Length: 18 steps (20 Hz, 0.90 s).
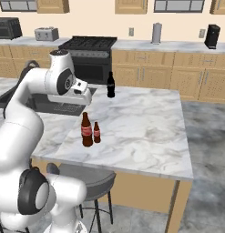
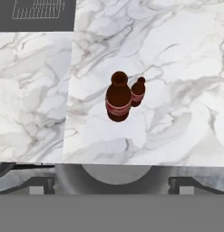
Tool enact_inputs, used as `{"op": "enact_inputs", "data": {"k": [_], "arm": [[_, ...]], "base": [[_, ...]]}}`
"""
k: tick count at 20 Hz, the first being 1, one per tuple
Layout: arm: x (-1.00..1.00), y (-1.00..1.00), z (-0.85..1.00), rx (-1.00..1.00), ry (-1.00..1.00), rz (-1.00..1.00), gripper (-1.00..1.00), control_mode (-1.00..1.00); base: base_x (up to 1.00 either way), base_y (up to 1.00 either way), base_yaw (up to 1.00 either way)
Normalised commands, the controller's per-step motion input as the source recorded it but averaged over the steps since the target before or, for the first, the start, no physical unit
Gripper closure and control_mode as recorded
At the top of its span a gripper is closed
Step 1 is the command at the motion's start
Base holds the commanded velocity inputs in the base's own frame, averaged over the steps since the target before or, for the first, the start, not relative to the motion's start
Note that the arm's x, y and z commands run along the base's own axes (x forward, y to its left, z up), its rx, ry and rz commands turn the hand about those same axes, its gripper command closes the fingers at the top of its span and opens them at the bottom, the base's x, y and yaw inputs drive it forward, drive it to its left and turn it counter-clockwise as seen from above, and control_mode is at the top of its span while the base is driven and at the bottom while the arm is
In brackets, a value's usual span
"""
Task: Place the large bottle from the dining counter next to the other large bottle outside the sink, and place the small bottle from the dining counter next to the other small bottle inside the sink.
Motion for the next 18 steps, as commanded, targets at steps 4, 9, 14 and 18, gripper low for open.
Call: {"op": "enact_inputs", "data": {"k": [4, 9, 14, 18], "arm": [[0.3, 0.0, 0.0, 0.0, 0.02, 0.0, -1.0, -1.0], [0.29, -0.03, 0.0, 0.0, 0.05, 0.01, -1.0, -1.0], [0.22, 0.0, 0.0, 0.0, 0.0, 0.0, -1.0, -1.0], [0.59, 0.01, 0.0, -0.01, 0.08, 0.0, -1.0, -1.0]], "base": [[0.0, 0.0, 0.0], [0.0, 0.0, 0.0], [0.0, 0.0, 0.0], [0.0, 0.0, 0.0]]}}
